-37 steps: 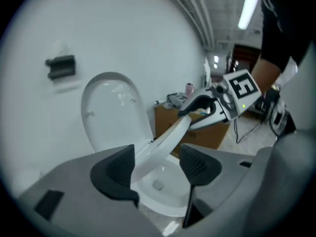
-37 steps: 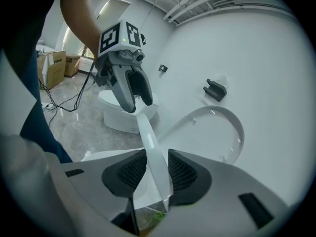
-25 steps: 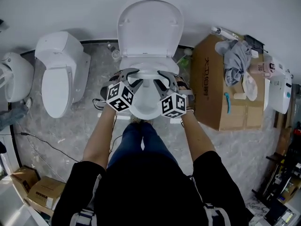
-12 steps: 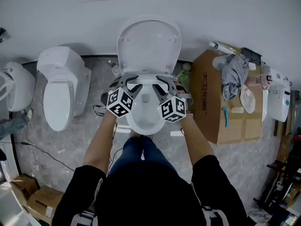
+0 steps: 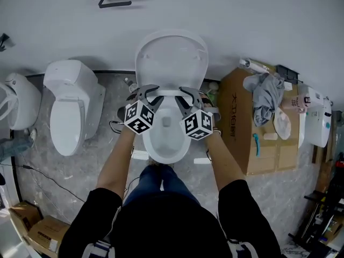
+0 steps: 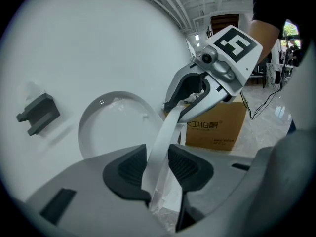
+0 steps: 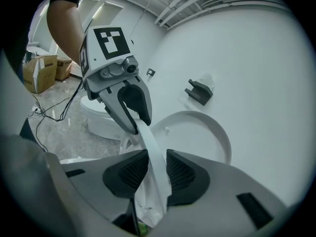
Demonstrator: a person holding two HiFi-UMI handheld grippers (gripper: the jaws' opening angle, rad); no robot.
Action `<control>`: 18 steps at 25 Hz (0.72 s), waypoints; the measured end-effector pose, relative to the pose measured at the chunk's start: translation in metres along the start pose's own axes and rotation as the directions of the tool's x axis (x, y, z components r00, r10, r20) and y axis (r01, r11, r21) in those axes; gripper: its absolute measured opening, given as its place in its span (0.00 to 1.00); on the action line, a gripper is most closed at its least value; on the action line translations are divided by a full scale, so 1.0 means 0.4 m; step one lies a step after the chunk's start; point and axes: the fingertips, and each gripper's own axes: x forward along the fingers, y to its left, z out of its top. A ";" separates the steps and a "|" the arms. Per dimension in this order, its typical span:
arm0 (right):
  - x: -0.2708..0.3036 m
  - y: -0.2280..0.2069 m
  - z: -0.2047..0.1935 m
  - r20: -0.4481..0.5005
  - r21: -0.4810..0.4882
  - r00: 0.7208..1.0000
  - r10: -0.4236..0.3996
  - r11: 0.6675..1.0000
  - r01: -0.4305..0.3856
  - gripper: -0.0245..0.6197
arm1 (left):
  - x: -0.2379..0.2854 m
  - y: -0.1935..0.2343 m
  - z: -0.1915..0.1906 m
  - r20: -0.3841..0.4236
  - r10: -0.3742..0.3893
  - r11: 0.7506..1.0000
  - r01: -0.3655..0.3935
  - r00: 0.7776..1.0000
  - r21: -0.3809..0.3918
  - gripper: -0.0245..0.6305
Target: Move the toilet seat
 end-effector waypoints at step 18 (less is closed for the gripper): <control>0.092 -0.123 0.008 0.004 -0.013 0.999 -0.042 0.999 0.042 0.22 | 0.075 0.135 0.025 0.007 0.070 0.997 -0.070 0.997 -0.012 0.23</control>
